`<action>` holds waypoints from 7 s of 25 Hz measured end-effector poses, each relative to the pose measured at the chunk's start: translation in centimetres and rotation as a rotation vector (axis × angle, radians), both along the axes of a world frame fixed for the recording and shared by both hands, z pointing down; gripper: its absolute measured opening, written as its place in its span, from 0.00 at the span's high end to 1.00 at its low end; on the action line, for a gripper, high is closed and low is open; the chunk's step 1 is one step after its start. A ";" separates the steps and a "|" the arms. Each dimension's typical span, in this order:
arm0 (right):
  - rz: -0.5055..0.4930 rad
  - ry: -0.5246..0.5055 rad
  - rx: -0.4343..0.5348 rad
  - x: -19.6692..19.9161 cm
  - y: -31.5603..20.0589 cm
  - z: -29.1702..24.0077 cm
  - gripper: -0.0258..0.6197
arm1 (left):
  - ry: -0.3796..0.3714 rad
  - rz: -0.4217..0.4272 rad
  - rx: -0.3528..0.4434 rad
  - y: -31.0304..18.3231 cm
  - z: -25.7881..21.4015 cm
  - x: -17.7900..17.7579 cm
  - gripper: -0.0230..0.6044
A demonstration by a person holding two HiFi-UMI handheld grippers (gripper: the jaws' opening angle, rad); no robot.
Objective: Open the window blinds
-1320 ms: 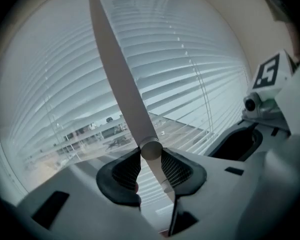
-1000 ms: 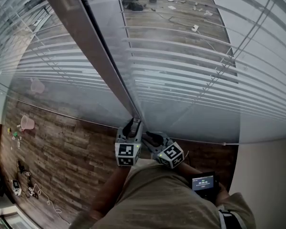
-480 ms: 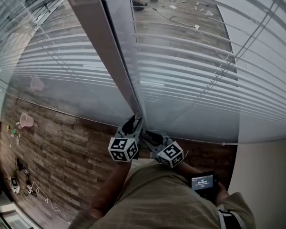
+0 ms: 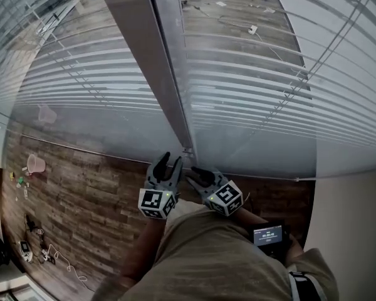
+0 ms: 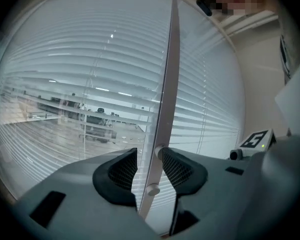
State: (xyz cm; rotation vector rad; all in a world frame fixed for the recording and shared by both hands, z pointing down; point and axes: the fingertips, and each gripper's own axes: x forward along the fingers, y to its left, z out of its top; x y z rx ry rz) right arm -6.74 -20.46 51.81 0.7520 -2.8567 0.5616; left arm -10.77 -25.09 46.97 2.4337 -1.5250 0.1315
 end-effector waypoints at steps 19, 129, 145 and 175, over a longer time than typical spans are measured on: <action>0.181 -0.006 0.007 -12.6 2.5 -1.9 0.75 | -0.002 0.098 -0.113 5.3 3.6 -13.2 0.71; 0.569 -0.126 -0.104 -2.0 62.7 -2.7 0.75 | -0.089 0.152 -0.151 66.4 4.1 -12.4 0.94; 0.727 0.128 0.005 -10.6 61.5 -2.9 0.75 | 0.028 0.207 -0.173 62.6 5.7 -25.4 0.94; 0.569 0.189 0.029 -13.4 61.7 -2.7 0.80 | 0.042 0.249 -0.196 65.6 6.2 -23.4 0.94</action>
